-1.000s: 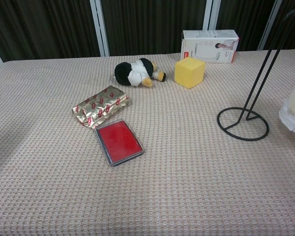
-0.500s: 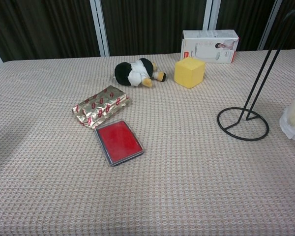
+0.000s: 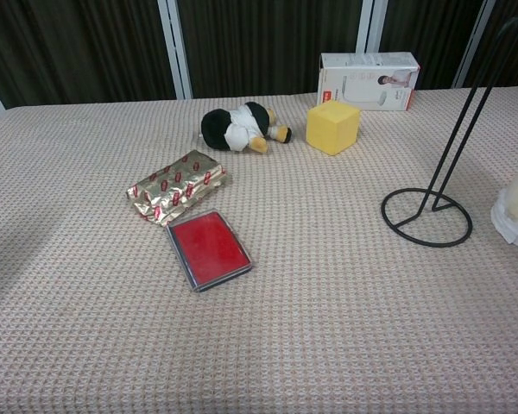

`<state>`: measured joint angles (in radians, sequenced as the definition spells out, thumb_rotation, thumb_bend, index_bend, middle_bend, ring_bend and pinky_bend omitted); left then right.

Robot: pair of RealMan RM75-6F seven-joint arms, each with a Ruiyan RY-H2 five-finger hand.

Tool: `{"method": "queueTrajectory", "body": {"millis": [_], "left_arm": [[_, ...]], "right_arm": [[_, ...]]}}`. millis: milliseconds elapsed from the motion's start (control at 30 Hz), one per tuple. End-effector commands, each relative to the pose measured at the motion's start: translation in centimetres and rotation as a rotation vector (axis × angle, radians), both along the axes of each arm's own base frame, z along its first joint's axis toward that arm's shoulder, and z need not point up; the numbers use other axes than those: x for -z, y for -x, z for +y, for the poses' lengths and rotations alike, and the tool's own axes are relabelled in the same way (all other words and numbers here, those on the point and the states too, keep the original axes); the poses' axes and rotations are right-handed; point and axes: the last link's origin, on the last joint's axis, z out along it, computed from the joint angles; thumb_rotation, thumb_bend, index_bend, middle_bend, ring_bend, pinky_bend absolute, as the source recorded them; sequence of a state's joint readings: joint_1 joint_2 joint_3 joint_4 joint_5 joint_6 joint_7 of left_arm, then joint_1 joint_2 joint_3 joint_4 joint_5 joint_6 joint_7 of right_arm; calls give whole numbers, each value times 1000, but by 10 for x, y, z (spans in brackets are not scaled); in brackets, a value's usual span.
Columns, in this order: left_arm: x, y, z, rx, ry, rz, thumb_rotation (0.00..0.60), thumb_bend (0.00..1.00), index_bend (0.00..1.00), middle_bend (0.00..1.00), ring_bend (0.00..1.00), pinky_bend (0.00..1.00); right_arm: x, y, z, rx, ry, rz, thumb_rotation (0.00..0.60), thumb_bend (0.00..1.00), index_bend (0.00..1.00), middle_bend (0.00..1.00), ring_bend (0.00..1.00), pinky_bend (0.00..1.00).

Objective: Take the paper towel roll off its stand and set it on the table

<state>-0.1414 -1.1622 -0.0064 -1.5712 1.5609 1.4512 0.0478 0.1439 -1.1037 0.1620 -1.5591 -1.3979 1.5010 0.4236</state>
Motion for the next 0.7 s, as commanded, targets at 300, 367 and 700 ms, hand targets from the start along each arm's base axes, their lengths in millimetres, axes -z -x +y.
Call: {"method": "queueTrajectory", "body": {"millis": [300,367,700], "left_arm": [[0,-1,-1,4,0,5,600,374,247,194,212,465],[0,-1,-1,3,-2,5,600,373,247,195,212,465],[1,-1,1,5,1,3,600,373,247,195,212,465]], "right_arm": [[-10,17,30,242,21,207,600,140,0,1,0,100],[-9,19,27,253,7,199,600,140,0,1,0,101],[-6,18,25,239,11,174,600,139,0,1,0,101]]}}
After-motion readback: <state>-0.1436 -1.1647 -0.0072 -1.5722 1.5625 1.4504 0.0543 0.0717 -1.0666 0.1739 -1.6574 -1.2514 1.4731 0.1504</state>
